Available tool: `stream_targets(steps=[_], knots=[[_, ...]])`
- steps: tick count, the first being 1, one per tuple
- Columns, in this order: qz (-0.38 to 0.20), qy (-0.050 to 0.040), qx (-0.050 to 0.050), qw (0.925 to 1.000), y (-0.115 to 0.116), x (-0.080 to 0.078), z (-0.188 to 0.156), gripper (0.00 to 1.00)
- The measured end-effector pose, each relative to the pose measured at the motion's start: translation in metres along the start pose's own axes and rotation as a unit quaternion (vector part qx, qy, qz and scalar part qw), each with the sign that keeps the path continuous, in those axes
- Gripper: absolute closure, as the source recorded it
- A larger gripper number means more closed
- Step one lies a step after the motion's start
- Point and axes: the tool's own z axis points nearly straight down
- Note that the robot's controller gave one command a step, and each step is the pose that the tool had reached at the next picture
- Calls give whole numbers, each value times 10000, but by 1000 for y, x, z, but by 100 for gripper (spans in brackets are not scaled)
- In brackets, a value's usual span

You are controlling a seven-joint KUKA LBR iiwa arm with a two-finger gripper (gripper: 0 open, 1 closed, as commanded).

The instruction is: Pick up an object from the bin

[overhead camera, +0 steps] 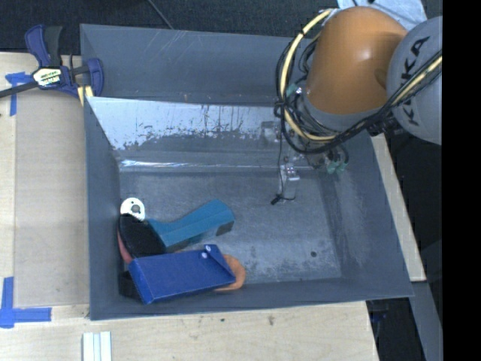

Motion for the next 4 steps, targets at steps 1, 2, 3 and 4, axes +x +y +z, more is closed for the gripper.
stream_targets(steps=[1, 2, 3, 4], knots=[[-23, -63, 14, 10000, 42, -10, 22, 0], [149, -28, -24, 9999, 56, -9, 64, 0], [1070, -30, 15, 9943, 61, 38, 85, 0], [707, -32, 3, 9975, 76, 30, 113, 0]])
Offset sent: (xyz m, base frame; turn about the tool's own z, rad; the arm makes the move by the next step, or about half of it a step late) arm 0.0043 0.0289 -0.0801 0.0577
